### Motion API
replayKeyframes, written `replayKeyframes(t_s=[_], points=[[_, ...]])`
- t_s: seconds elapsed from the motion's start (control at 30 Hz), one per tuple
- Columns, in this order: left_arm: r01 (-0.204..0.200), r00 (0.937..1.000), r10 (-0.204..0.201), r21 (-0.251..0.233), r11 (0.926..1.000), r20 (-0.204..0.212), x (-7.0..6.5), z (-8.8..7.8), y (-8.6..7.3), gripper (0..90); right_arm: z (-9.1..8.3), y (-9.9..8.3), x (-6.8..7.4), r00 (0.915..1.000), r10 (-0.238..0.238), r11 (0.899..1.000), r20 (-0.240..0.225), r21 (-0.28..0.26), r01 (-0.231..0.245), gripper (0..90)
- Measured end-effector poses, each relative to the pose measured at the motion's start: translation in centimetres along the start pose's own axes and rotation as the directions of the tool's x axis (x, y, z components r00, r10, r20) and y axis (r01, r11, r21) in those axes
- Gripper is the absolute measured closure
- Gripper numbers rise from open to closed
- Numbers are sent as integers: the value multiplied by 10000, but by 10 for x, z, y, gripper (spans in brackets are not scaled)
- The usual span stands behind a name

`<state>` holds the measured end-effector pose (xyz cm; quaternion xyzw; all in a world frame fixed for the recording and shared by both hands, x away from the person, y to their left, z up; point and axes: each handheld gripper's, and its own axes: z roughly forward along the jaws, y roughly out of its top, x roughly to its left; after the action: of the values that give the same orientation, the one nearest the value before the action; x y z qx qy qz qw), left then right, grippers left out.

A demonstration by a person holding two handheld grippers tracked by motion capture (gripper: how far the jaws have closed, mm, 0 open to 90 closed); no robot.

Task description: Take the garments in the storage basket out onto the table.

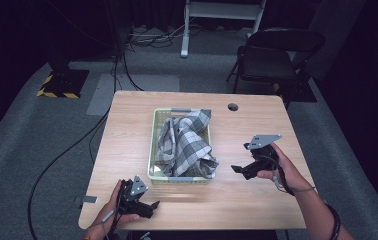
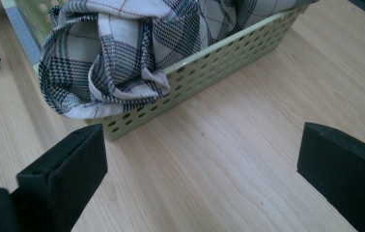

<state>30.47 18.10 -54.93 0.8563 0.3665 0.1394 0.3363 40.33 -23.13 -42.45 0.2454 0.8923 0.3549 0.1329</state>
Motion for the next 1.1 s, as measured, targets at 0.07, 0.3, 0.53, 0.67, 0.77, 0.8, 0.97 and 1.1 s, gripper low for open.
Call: replayKeyframes(t_s=[0.07,0.3,0.53,0.67,0.77,0.8,0.97,1.1], points=[[-4,10000,4,0,10000,0,0,0,0,0,3,4,1,10000,21,10000,-74,10,-21,34],[-6,10000,6,1,10000,1,0,0,0,1,12,15,3,9998,19,10000,-219,63,-18,34],[-7,10000,7,0,10000,2,0,0,0,1,22,25,4,9994,32,9999,-358,131,-28,34],[-5,10000,5,-2,10000,1,0,0,0,1,26,33,6,9989,14,10000,-460,80,-10,34],[-10,10000,10,-5,10000,4,0,0,0,1,29,40,9,9985,17,10000,-543,31,-15,34],[-9,10000,9,0,10000,0,0,0,0,1,31,42,10,9984,-10,10000,-559,31,11,34],[-8,10000,8,-2,10000,-1,0,0,0,1,39,54,14,9975,-14,10000,-706,-42,11,34],[-18,10000,18,-5,10000,4,0,0,0,1,48,64,19,9963,-25,10000,-855,36,28,34]])
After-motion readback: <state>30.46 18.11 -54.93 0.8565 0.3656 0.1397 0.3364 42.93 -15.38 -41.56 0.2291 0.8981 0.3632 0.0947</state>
